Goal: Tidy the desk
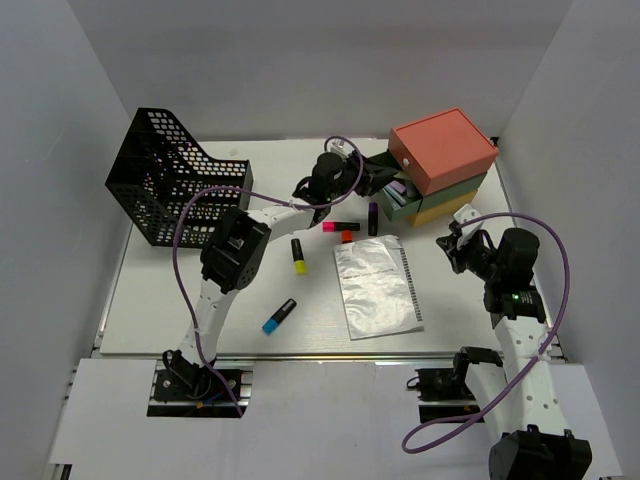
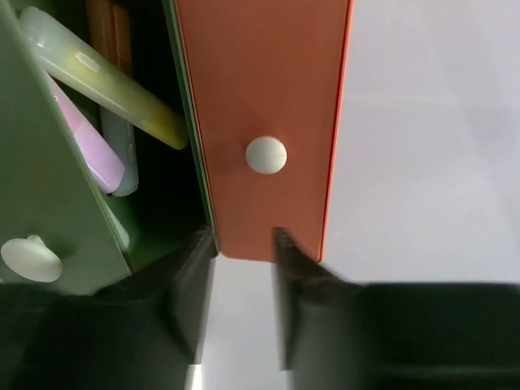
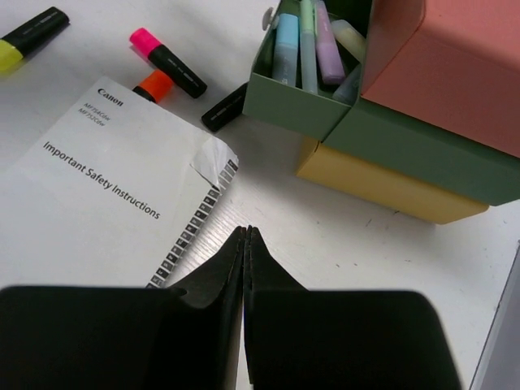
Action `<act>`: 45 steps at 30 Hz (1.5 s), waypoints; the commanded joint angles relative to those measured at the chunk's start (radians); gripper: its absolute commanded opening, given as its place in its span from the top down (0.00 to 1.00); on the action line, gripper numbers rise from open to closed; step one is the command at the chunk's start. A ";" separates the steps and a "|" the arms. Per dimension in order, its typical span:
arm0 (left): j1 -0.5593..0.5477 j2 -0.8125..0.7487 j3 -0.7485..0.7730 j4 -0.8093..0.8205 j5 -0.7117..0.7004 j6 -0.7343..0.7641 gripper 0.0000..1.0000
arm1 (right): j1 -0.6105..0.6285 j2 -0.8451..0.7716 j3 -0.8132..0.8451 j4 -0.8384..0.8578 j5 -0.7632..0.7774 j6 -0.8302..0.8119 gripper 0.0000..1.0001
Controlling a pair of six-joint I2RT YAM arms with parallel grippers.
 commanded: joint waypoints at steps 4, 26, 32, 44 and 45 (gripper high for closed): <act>0.038 -0.215 -0.114 0.079 0.135 0.127 0.77 | -0.011 -0.003 0.001 -0.074 -0.174 -0.142 0.87; 0.212 -1.186 -0.819 -0.579 -0.152 1.377 0.44 | 0.583 0.506 0.359 -0.048 0.337 -0.045 1.00; 0.212 -1.220 -0.853 -0.574 -0.336 1.405 0.18 | 0.718 0.754 0.548 0.022 0.727 0.050 1.00; 0.212 -1.267 -0.867 -0.559 -0.354 1.397 0.16 | 0.759 1.055 0.763 0.016 1.248 0.091 1.00; 0.212 -1.266 -0.867 -0.559 -0.351 1.397 0.16 | 0.761 1.065 0.766 0.022 1.263 0.082 1.00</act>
